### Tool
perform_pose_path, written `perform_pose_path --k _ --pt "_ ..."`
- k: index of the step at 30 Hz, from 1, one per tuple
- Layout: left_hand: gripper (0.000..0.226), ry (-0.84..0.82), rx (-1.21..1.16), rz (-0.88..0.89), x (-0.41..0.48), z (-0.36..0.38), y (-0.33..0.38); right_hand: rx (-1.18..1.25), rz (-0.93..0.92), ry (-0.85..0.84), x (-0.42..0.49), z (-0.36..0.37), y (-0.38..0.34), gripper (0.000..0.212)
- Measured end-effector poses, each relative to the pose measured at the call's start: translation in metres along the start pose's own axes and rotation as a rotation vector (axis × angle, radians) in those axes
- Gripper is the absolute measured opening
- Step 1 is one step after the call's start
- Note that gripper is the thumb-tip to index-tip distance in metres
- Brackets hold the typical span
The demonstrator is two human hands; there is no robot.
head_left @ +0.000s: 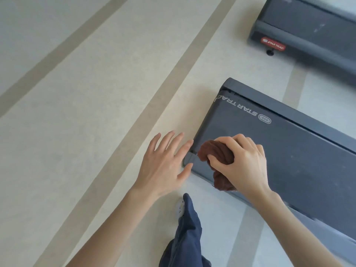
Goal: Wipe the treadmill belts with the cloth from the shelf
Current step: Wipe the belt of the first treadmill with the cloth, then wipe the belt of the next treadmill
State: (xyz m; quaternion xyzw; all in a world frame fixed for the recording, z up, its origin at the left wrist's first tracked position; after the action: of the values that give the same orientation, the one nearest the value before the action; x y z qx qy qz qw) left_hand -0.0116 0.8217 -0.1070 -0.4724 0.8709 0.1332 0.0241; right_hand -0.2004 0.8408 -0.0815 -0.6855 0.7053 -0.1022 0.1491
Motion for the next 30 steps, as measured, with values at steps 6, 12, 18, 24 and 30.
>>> perform_pose_path --k 6,12,18,24,30 --pt "0.057 -0.106 0.122 0.010 -0.075 -0.034 -0.003 0.001 0.011 0.022 -0.082 -0.042 -0.036 0.034" --pt "0.055 -0.092 0.080 0.075 -0.104 -0.076 -0.019 0.015 0.055 0.049 -0.114 -0.073 -0.071 0.032" --pt "0.054 -0.084 0.044 0.182 -0.086 -0.108 -0.078 0.075 0.237 0.094 -0.080 -0.066 -0.124 0.035" --pt "0.055 -0.119 0.128 0.326 -0.068 -0.156 -0.160 0.269 0.376 0.148 -0.022 -0.055 -0.209 0.042" --pt "0.055 -0.150 0.183 0.412 -0.033 -0.189 -0.204 0.397 0.420 0.189 0.016 -0.049 -0.252 0.040"
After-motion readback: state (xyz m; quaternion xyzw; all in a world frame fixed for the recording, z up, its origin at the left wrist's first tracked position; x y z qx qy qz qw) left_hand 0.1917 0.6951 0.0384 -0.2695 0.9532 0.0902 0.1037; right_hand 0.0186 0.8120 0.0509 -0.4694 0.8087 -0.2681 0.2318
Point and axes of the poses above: each hand's wrist, its own x-axis towards the middle knuckle, its own z-axis out of the palm, y = z × x, the point moved 3 cm from there along x, towards the middle knuckle, and after that the axes turned 11 degrees about -y, right-handed, at the moved point
